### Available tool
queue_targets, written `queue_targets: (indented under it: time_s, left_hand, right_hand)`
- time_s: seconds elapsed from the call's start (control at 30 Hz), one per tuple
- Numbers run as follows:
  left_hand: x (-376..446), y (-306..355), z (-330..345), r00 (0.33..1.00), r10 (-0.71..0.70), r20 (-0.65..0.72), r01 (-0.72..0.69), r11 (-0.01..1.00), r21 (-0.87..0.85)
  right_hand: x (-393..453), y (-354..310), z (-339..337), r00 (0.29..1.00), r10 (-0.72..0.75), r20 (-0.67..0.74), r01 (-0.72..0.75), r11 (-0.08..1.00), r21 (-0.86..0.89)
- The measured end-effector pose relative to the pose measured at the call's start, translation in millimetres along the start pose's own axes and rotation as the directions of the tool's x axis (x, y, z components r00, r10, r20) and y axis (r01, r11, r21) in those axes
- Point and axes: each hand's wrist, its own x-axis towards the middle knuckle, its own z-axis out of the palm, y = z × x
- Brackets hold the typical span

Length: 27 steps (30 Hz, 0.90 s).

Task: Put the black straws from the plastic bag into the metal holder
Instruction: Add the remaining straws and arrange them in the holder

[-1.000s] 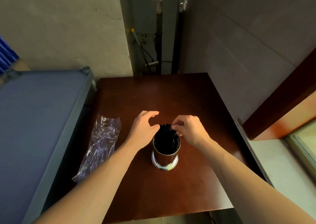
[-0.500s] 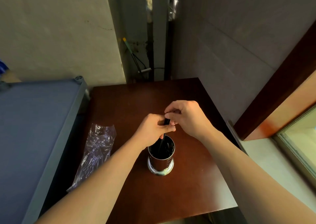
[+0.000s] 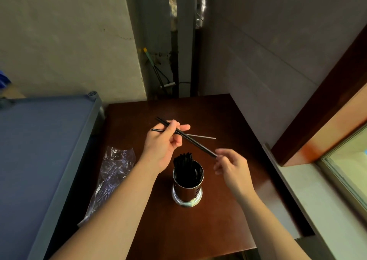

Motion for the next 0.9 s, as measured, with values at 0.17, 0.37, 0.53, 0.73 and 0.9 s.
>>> queue_targets:
  time_s: [0.17, 0.37, 0.53, 0.73, 0.9]
  left_hand:
    - [-3, -5, 7, 0.995, -0.092, -0.04, 0.082, 0.978, -0.194]
    - [-12, -19, 12, 0.98, -0.198, 0.004, 0.195, 0.961, -0.195]
    - [-16, -23, 8, 0.972, -0.235, 0.024, 0.236, 0.954, -0.186]
    - [-13, -17, -6, 0.967, -0.245, -0.066, 0.232, 0.958, -0.169]
    - [-4, -5, -49, 0.914, -0.161, -0.373, 0.173, 0.985, 0.0]
  right_hand:
    - [-11, 6, 20, 0.94, 0.108, 0.325, -0.196, 0.947, 0.254]
    - [1, -17, 31, 0.934, -0.084, 0.348, -0.205, 0.671, 0.713]
    - [6, -20, 31, 0.968, -0.073, 0.241, -0.152, 0.596, 0.789]
    - [17, -31, 19, 0.996, -0.051, 0.079, -0.026, 0.656, 0.755]
    - [25, -28, -15, 0.981, -0.194, -0.022, 0.193, 0.939, 0.285]
